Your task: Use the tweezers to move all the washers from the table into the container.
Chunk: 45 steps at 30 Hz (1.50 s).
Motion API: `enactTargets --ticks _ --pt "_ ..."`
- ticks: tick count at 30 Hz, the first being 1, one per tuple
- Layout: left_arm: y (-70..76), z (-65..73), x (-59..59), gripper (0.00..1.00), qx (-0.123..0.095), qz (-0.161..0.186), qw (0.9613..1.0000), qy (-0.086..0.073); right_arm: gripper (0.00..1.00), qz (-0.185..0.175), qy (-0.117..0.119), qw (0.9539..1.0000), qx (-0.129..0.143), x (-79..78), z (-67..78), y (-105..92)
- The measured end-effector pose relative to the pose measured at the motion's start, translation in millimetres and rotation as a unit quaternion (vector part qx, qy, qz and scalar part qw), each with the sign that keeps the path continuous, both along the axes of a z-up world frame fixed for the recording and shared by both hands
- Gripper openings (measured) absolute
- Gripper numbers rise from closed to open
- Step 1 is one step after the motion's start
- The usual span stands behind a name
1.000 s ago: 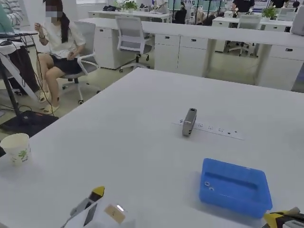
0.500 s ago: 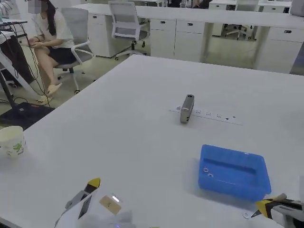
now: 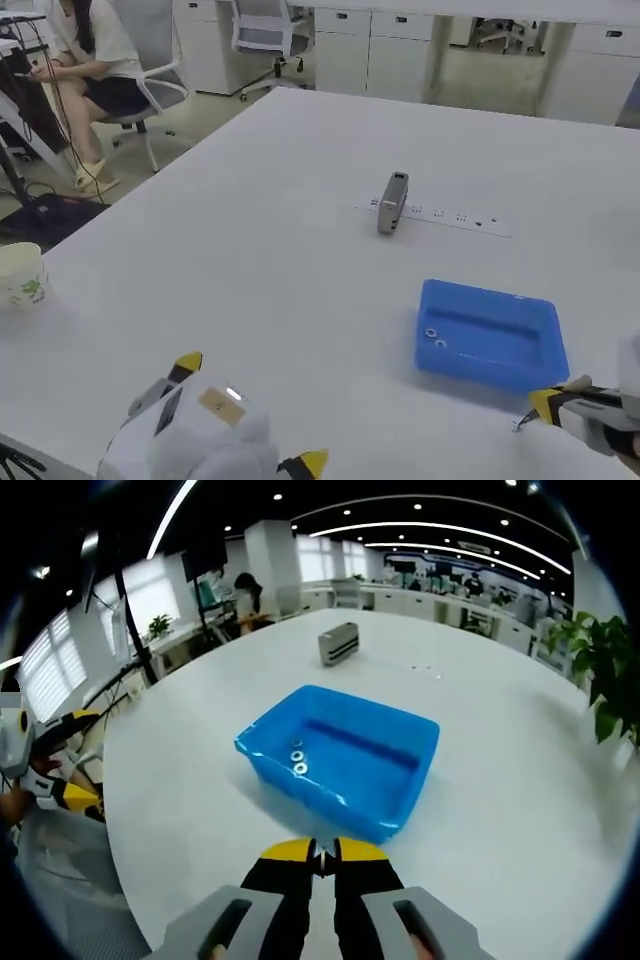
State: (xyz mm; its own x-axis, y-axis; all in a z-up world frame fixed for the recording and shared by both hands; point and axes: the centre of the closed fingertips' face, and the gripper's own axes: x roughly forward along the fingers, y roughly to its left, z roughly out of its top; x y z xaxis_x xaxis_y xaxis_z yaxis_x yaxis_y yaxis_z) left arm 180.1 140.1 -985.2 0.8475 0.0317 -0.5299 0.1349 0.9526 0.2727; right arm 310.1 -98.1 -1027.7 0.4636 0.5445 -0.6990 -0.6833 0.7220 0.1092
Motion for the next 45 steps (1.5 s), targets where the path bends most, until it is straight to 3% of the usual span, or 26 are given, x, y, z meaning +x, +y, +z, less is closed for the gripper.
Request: enactTargets --ticks 14,17,25,28,33,39,45 --pt "2.3 1.8 -0.4 0.93 -0.001 0.007 1.0 -0.004 0.03 0.005 0.01 0.9999 -0.007 2.8 2.6 2.6" --pt "2.6 2.2 -0.6 0.93 -0.002 0.008 0.9999 -0.006 0.03 0.01 0.021 0.9996 -0.017 0.1 -2.7 2.9" --pt "3.5 2.3 -0.8 0.93 -0.003 0.01 0.9999 -0.006 0.03 0.027 0.007 0.999 -0.035 -1.3 -3.3 5.3" --pt "3.3 1.8 -1.0 0.93 -0.001 0.009 0.9999 -0.004 0.03 0.052 -0.01 0.9968 -0.061 -3.1 -5.4 7.2" --pt "2.8 1.9 -0.8 0.93 -0.001 0.007 1.0 -0.005 0.03 0.062 -0.018 0.9949 -0.077 -2.8 -7.8 7.1" --pt "3.1 0.4 -1.1 0.93 0.001 0.007 1.0 0.0 0.03 0.061 -0.009 0.996 -0.065 -0.6 -8.1 9.7" --pt "6.1 1.7 -0.7 0.93 0.007 0.014 0.9999 -0.004 0.02 0.069 -0.004 0.9951 -0.071 -1.4 -8.1 10.7"
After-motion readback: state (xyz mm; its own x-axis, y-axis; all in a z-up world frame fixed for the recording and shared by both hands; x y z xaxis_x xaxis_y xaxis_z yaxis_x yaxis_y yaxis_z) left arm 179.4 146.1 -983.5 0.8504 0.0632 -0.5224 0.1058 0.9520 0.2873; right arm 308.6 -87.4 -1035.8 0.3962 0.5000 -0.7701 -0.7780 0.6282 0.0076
